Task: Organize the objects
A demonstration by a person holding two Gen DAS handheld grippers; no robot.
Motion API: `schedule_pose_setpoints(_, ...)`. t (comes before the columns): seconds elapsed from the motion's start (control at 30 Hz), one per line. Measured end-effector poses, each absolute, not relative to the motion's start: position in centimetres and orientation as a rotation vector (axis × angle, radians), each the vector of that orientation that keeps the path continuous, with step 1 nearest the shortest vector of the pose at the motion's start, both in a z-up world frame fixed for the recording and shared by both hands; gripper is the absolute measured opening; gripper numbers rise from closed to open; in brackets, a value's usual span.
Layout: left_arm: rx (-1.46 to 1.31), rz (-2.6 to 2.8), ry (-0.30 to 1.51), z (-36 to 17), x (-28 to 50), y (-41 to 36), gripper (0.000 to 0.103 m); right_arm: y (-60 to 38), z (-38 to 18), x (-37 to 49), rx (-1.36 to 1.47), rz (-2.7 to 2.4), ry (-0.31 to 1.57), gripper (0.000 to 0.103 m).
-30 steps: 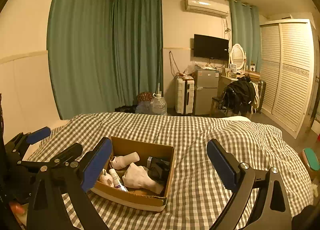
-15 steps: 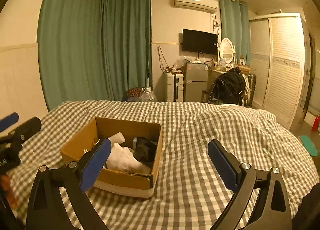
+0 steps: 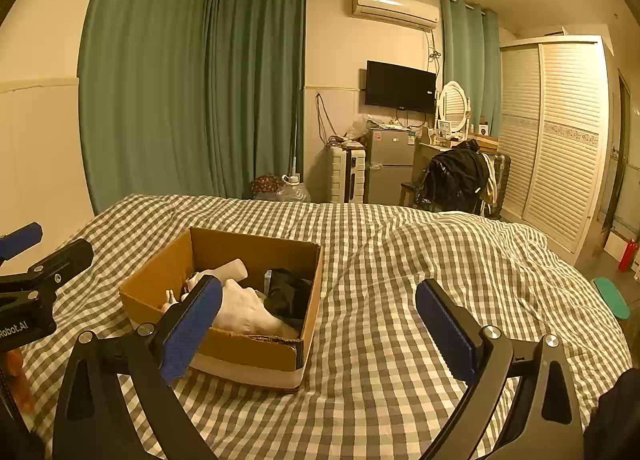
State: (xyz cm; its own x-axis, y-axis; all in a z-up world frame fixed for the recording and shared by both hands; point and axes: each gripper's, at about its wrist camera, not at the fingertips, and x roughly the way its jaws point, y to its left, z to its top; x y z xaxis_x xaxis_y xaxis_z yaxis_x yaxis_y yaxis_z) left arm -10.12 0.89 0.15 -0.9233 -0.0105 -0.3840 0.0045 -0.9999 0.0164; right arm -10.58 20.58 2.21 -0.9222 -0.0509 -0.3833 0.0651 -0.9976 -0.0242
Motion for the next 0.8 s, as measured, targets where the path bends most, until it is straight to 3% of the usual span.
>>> schedule_pose_setpoints(0.8,0.609,-3.079,-0.046,0.14,-9.72,1.28,0.103,20.02,1.96,-10.57,0.617,-3.009,0.073,0.098)
